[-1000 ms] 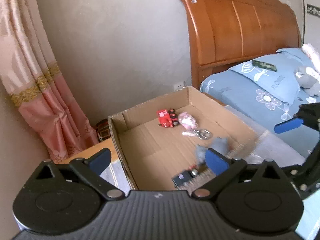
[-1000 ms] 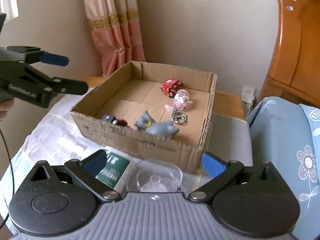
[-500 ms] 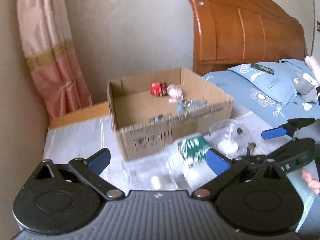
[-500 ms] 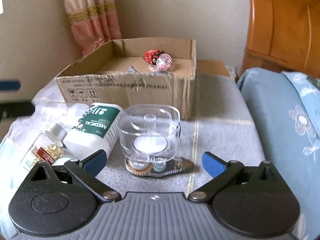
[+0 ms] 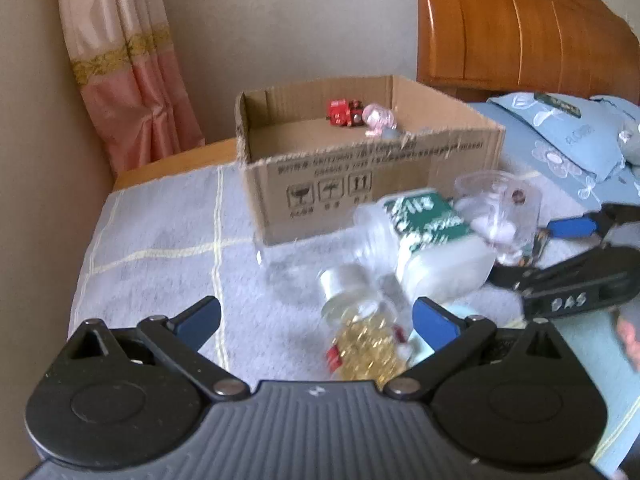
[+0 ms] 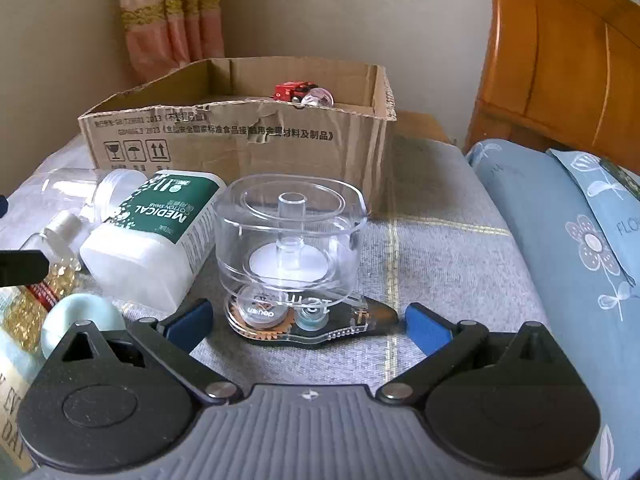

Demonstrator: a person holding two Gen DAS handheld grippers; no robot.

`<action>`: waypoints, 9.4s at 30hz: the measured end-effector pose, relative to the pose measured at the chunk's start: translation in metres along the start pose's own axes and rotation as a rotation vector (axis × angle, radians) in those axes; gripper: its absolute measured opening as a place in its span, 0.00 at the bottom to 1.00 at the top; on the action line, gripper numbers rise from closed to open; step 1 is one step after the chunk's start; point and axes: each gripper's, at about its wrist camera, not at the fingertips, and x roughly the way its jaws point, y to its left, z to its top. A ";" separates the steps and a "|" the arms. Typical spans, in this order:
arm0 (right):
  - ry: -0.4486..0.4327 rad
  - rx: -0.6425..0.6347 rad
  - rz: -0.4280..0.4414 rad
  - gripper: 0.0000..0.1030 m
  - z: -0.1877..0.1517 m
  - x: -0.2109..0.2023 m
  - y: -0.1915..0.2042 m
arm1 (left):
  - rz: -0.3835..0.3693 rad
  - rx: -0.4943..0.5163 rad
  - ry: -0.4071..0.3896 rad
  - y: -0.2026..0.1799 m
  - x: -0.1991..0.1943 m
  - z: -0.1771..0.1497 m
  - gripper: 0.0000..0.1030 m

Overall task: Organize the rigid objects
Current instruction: 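Move the left tool to the gold capsule jar and the right tool to the clear container, then grasp the gold capsule jar with the left tool while the right tool grasps the correction tape, then carry the capsule jar and correction tape into the cardboard box and release both, then move the left tool to the light-blue round case and the right tool to the clear container, then grasp the light-blue round case with the left tool while the right tool grasps the clear container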

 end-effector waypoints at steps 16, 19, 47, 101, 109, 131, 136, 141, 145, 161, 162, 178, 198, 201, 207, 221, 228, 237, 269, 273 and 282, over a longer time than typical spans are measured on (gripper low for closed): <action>-0.034 -0.001 -0.001 1.00 -0.008 -0.006 -0.004 | 0.027 0.001 0.039 0.032 -0.018 -0.035 0.99; -0.029 0.004 -0.007 1.00 -0.005 -0.006 -0.005 | -0.006 -0.012 0.041 0.032 -0.013 -0.034 0.99; -0.040 0.029 -0.027 1.00 -0.010 -0.006 -0.018 | -0.057 -0.066 0.101 0.004 0.007 -0.037 0.99; 0.014 -0.091 0.102 0.98 -0.021 -0.029 -0.013 | 0.003 -0.127 0.049 0.009 0.013 -0.029 0.93; 0.019 -0.118 0.124 0.90 -0.015 -0.027 -0.012 | 0.003 -0.142 0.036 0.011 0.012 -0.027 0.92; -0.005 -0.250 0.219 0.90 0.053 -0.079 -0.030 | -0.158 0.075 0.145 0.027 -0.020 0.054 0.90; -0.054 -0.241 0.209 0.90 0.090 -0.077 -0.030 | -0.177 0.112 0.110 0.027 -0.015 0.093 0.90; -0.082 -0.190 0.174 0.90 0.129 -0.061 -0.031 | -0.152 0.153 0.073 0.025 -0.001 0.127 0.90; -0.090 -0.171 0.150 0.90 0.156 -0.042 -0.030 | -0.144 0.152 0.069 0.028 0.015 0.150 0.90; -0.055 -0.101 0.141 1.00 0.178 0.022 -0.024 | -0.118 0.111 0.117 0.033 0.089 0.205 0.90; -0.058 -0.103 0.137 1.00 0.175 0.019 -0.025 | -0.115 0.106 0.124 0.033 0.095 0.207 0.90; -0.071 -0.123 0.135 1.00 0.157 -0.012 -0.027 | -0.052 0.001 0.050 0.036 0.115 0.224 0.93; -0.010 -0.068 0.056 1.00 0.081 -0.047 -0.018 | -0.069 0.029 -0.009 0.032 0.030 0.144 0.98; 0.021 -0.040 0.057 1.00 0.066 -0.044 -0.019 | -0.073 0.010 0.008 0.028 0.025 0.121 0.98; 0.057 -0.021 0.028 1.00 0.040 -0.039 -0.016 | -0.012 0.001 -0.035 0.019 0.009 0.079 0.98; 0.101 -0.087 0.011 1.00 0.008 -0.008 -0.007 | -0.173 0.009 0.056 -0.030 -0.009 0.013 0.98; 0.096 -0.033 0.033 1.00 0.003 -0.009 -0.025 | -0.153 0.051 0.088 -0.051 0.014 0.004 0.98; 0.069 -0.029 0.028 1.00 0.000 -0.009 -0.030 | -0.128 0.014 0.136 -0.046 0.032 -0.009 0.99; 0.018 0.003 0.004 1.00 0.010 0.008 -0.011 | 0.071 -0.195 0.159 -0.030 0.020 -0.014 0.87; 0.009 -0.001 0.009 1.00 0.009 0.009 -0.011 | 0.076 -0.194 0.152 -0.036 0.023 -0.010 0.87; 0.009 -0.017 0.025 1.00 0.017 0.018 -0.012 | 0.064 -0.181 0.147 -0.039 0.024 -0.008 0.76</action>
